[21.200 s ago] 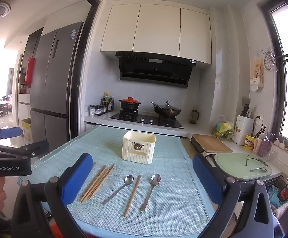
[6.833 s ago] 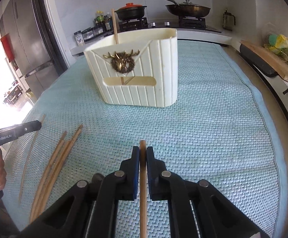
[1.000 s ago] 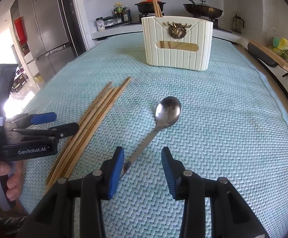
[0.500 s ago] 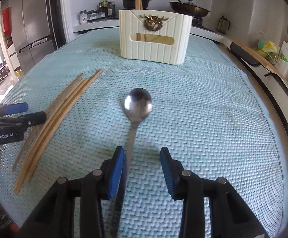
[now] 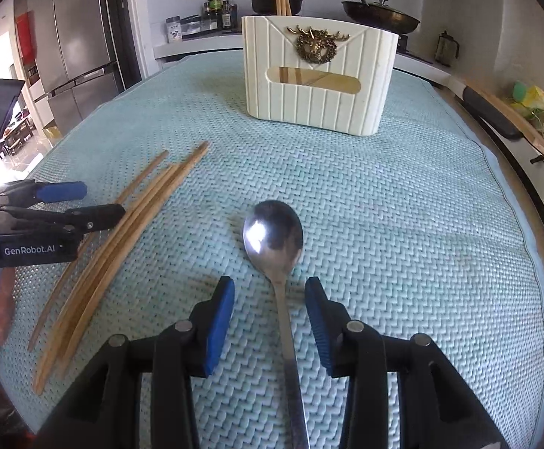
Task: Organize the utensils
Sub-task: 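Close the right tool on the small metal spoon while the left tool grasps a wooden chopstick, then carry spoon and chopstick over the cream holder and open both tools to drop them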
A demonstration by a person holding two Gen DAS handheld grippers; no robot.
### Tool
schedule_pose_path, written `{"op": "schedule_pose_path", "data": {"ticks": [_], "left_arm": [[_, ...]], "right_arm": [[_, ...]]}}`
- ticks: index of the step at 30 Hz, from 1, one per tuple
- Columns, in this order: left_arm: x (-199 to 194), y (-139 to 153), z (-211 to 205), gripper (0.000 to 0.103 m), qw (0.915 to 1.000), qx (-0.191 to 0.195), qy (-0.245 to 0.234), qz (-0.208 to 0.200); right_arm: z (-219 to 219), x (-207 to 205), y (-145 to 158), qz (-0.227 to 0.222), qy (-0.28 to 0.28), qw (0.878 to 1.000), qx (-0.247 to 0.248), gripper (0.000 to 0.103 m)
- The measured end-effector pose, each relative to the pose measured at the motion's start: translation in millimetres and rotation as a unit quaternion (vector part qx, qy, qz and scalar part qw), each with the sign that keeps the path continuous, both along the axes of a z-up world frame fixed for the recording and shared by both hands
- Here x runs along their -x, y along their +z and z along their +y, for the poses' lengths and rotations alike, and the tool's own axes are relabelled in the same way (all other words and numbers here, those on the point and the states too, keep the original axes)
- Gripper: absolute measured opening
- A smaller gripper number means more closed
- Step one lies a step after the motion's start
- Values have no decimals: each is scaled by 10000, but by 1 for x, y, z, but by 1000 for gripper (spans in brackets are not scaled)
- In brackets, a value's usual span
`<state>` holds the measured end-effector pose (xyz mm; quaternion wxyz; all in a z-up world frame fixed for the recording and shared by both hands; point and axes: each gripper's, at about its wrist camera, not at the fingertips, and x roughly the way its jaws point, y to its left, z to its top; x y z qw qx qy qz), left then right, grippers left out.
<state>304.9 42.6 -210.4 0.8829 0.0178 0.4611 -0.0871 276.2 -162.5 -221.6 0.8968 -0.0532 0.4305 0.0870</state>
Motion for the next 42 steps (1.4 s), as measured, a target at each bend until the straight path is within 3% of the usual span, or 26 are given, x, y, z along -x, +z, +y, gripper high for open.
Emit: {"op": "schedule_pose_path", "data": {"ticks": [6, 8, 12, 15, 16, 21, 26, 35, 42], "left_arm": [[-24, 4, -2, 70, 9998, 100, -175, 91], [-28, 5, -5, 58, 9996, 75, -249, 113], [-30, 6, -12, 45, 9991, -37, -408, 137], [-28, 7, -18, 20, 9985, -113, -524, 81], [-28, 7, -19, 7, 9984, -66, -559, 99], [-28, 7, -15, 5, 9987, 149, -487, 68], [-22, 16, -10, 4, 9987, 322, -384, -18], [8, 78, 3, 4, 9953, 620, -356, -658], [25, 122, 16, 4, 9890, 936, -312, -1098]], "right_arm": [[1, -23, 1, 154, 176, 9996, -126, 40], [1, -26, 2, 173, 185, 9996, -133, 40], [2, -34, 3, 210, 261, 9993, -158, 40], [2, -42, 4, 194, 350, 9990, -182, 38], [2, -45, 4, 220, 387, 9988, -209, 36], [-3, -48, 6, 249, 372, 9987, -257, 36], [-14, -36, 27, -39, 276, 9984, -483, 36], [-17, 0, 86, -703, 400, 9945, -669, 36], [-15, 28, 114, -1115, 488, 9905, -639, 36]]}}
